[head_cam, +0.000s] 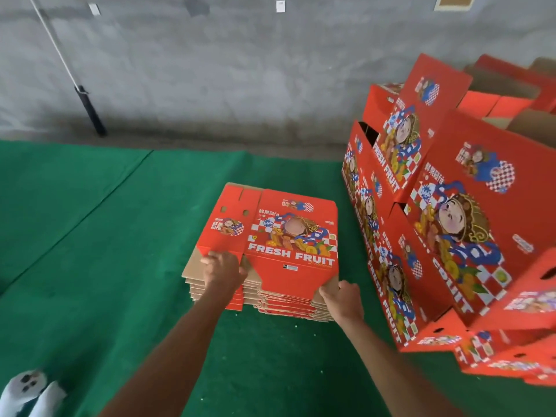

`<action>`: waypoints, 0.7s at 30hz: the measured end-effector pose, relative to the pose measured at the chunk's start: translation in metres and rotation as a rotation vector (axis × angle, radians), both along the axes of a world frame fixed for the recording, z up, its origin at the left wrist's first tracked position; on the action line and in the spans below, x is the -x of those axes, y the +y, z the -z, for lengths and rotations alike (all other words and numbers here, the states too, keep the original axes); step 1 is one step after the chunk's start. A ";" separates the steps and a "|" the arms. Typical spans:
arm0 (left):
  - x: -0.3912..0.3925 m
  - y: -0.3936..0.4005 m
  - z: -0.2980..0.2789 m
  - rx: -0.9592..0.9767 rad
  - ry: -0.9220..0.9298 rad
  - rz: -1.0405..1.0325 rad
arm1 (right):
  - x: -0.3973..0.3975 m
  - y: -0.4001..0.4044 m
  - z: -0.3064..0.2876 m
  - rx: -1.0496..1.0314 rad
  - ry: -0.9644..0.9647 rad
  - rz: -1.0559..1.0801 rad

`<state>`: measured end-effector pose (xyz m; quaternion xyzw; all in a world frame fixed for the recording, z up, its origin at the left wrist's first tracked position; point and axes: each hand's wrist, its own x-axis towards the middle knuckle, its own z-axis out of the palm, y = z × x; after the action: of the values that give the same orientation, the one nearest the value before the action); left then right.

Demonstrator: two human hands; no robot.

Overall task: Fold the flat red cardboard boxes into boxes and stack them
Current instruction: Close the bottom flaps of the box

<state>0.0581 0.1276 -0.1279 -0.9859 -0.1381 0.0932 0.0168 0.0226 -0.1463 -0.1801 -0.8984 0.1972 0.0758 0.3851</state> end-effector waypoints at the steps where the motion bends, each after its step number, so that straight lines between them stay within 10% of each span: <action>1: -0.001 -0.002 -0.001 -0.019 0.002 0.010 | 0.002 0.004 -0.001 0.004 -0.003 0.010; 8: 0.002 -0.003 -0.021 -0.100 -0.124 0.188 | 0.023 0.011 -0.016 -0.151 -0.199 0.112; 21: 0.119 -0.020 -0.094 0.535 -0.840 0.031 | 0.083 -0.006 -0.118 -0.562 -0.725 0.176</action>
<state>-0.0607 0.1079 -0.0340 -0.9100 -0.0894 -0.2800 -0.2924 -0.0605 -0.1521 -0.0619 -0.7077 0.0970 -0.2255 0.6625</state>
